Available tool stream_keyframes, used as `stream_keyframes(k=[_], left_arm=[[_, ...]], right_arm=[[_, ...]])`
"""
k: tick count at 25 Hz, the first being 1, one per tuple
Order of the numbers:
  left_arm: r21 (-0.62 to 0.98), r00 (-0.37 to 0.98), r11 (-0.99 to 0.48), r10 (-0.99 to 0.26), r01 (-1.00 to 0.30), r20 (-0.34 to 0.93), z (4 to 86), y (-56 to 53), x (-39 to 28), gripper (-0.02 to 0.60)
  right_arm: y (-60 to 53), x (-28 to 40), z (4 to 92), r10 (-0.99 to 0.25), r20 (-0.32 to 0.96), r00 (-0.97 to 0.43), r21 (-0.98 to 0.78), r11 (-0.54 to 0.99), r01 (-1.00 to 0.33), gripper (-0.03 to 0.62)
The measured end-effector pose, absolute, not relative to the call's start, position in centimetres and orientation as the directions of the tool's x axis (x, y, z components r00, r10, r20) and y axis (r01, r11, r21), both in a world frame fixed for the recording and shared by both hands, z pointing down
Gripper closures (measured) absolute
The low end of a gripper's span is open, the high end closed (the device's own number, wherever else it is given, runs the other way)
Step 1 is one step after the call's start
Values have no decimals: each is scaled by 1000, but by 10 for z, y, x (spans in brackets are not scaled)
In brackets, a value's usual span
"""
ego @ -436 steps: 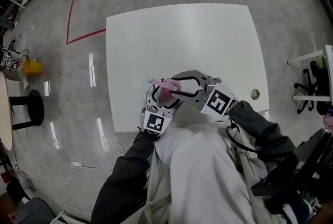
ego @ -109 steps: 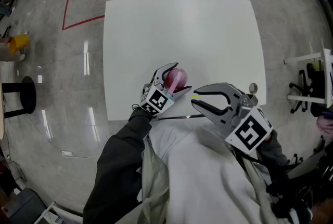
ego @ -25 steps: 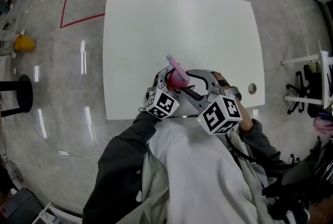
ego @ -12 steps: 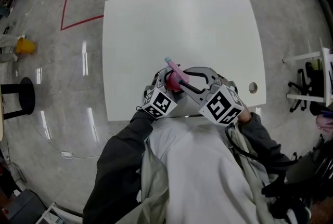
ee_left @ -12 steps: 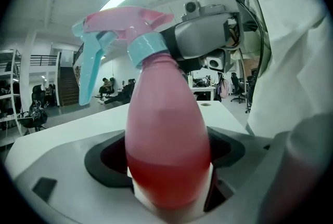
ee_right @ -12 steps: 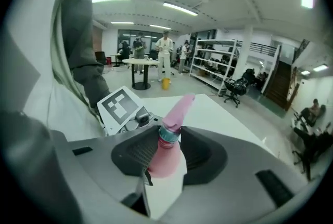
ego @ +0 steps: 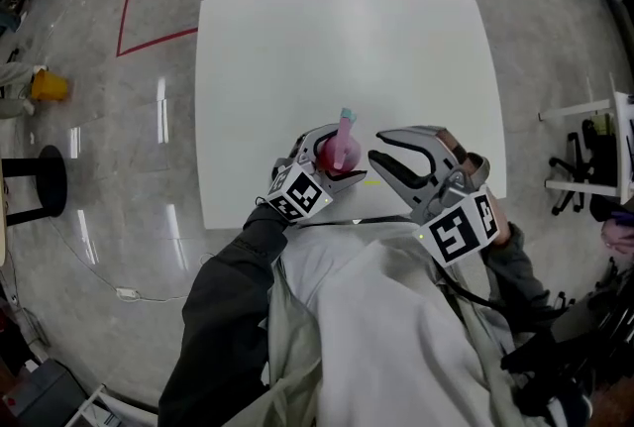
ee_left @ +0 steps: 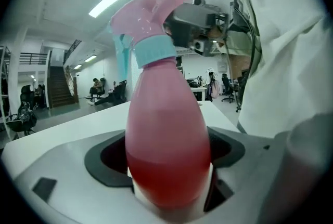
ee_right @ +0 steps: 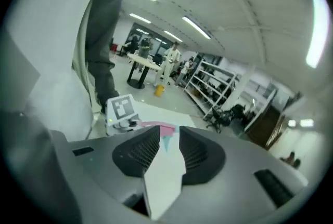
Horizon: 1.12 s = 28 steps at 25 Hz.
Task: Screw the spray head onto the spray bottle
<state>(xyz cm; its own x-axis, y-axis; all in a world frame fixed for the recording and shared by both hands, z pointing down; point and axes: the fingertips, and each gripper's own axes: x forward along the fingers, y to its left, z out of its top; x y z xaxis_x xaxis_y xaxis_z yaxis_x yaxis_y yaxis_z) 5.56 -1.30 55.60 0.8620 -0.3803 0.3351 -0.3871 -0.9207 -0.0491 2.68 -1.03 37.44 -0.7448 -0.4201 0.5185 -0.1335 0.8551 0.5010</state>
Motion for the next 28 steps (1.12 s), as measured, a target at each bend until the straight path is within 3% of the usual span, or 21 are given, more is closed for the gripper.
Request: stream_keyframes(k=[2, 5, 8, 12, 17, 20, 22, 25, 28], left_arm=[[-61, 874, -937, -344, -345, 344, 556, -8, 57, 158], [-70, 879, -944, -325, -321, 349, 556, -3, 60, 158], [-67, 882, -947, -318, -315, 347, 557, -1, 64, 158], [-70, 882, -947, -318, -314, 347, 556, -1, 64, 158], [-65, 882, -946, -321, -318, 345, 555, -4, 61, 158], [-74, 881, -947, -319, -313, 349, 556, -2, 63, 158], [-68, 880, -944, -326, -323, 344, 556, -2, 66, 158], [-51, 881, -940, -333, -337, 335, 555, -4, 64, 158], [-37, 884, -940, -332, -339, 329, 554, -7, 62, 158]], right_arm=[[-23, 14, 372, -413, 526, -744, 633, 774, 17, 488], [-15, -8, 375, -251, 631, -734, 599, 760, 254, 487], [-5, -11, 383, -143, 739, -658, 511, 756, 409, 369], [-2, -8, 415, -165, 812, -560, 516, 652, 555, 320], [2, -34, 419, -207, 736, -645, 615, 602, 509, 290], [7, -29, 437, -180, 781, -598, 527, 705, 476, 293], [14, -23, 436, -141, 787, -600, 445, 804, 395, 382], [14, -19, 417, -167, 737, -655, 419, 873, 248, 382], [-2, -7, 408, -241, 724, -646, 464, 863, 198, 382]])
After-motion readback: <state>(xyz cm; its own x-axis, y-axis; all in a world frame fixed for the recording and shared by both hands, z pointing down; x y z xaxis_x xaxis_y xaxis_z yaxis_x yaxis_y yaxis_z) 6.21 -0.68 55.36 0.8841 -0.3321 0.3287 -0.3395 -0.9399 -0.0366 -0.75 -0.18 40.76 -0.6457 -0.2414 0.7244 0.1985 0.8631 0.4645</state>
